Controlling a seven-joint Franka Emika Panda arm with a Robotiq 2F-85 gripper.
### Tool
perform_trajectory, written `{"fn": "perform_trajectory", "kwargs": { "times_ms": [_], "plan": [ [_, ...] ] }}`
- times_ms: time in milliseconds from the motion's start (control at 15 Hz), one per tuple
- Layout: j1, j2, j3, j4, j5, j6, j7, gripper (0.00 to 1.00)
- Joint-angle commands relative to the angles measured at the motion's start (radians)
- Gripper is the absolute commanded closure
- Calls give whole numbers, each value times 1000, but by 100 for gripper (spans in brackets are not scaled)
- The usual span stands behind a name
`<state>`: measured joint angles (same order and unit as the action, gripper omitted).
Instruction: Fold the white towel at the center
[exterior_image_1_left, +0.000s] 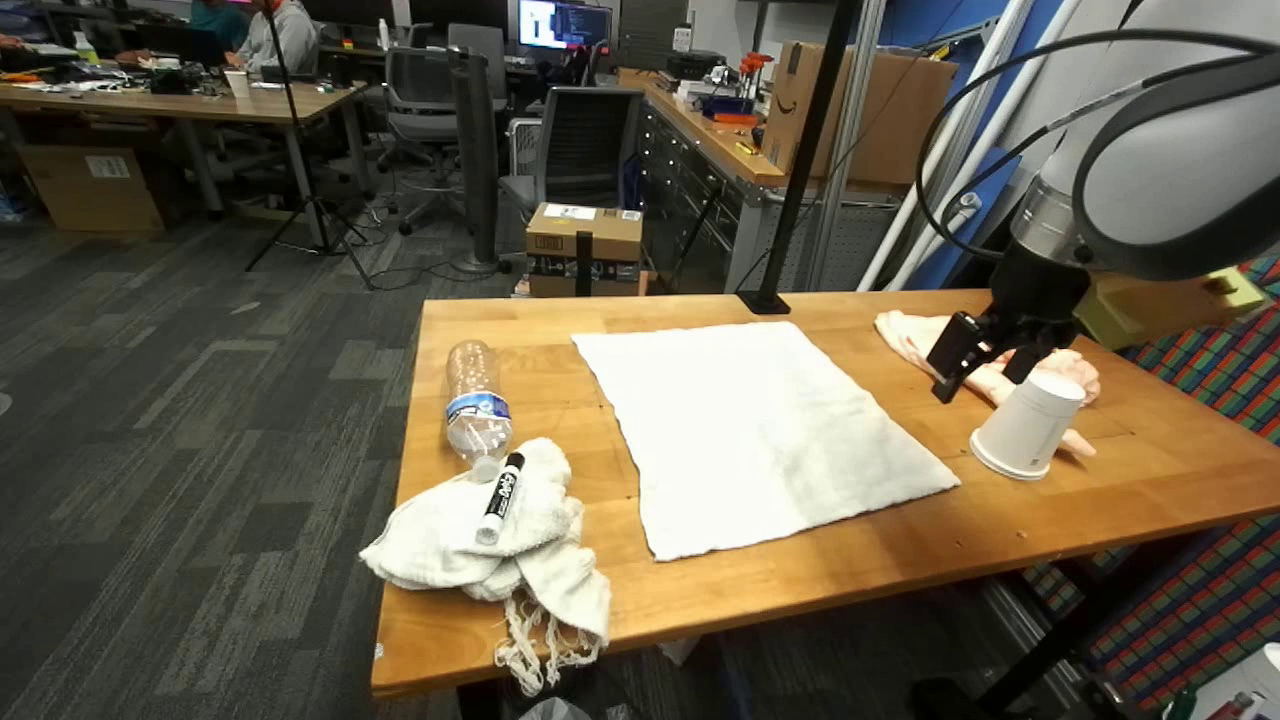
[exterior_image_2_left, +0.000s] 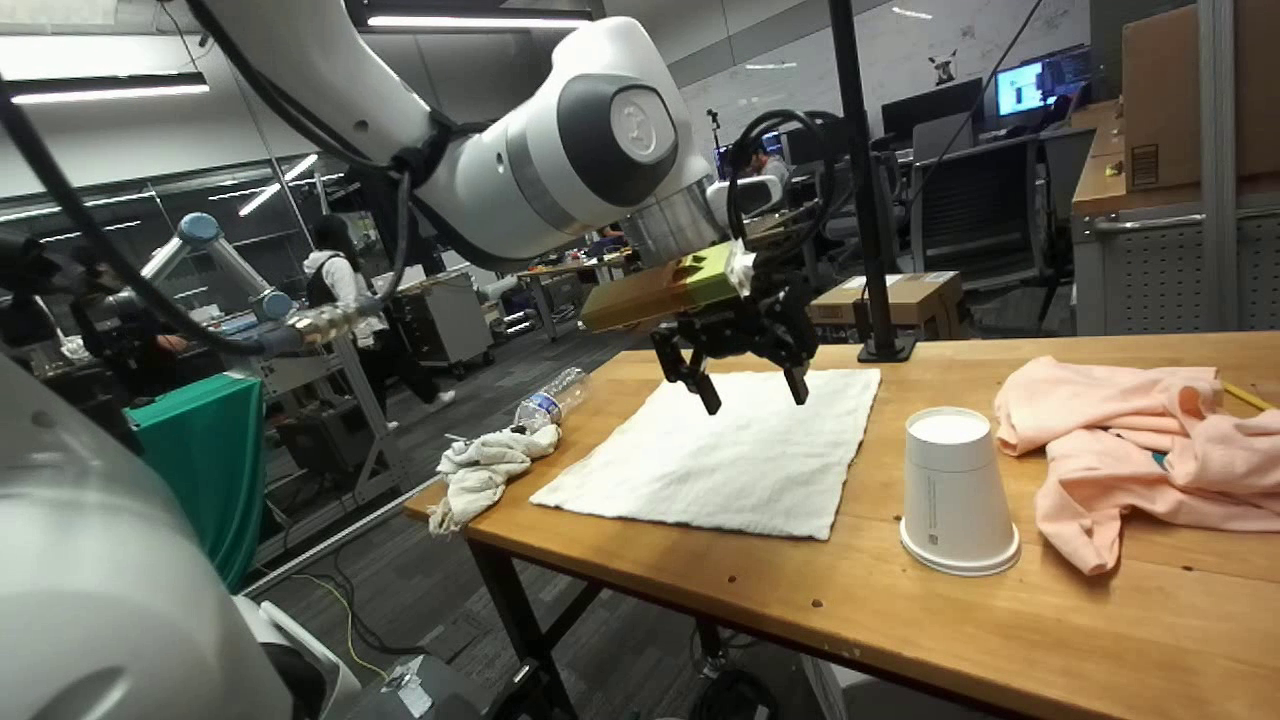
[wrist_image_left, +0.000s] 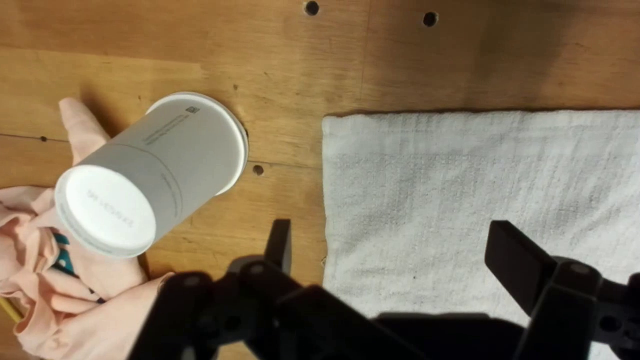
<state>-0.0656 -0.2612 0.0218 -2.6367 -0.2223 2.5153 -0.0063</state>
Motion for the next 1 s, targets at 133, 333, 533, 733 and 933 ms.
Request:
{"fn": "perform_trajectory", "kwargs": {
  "times_ms": [133, 333, 533, 733, 933],
  "plan": [
    [-1, 111, -12, 50, -15, 33, 7, 0],
    [-5, 159, -22, 73, -24, 52, 10, 0],
    [-9, 204, -36, 101, -36, 70, 15, 0],
    [-12, 254, -58, 122, -29, 97, 2, 0],
    [-12, 305, -77, 129, -11, 117, -9, 0]
  ]
}}
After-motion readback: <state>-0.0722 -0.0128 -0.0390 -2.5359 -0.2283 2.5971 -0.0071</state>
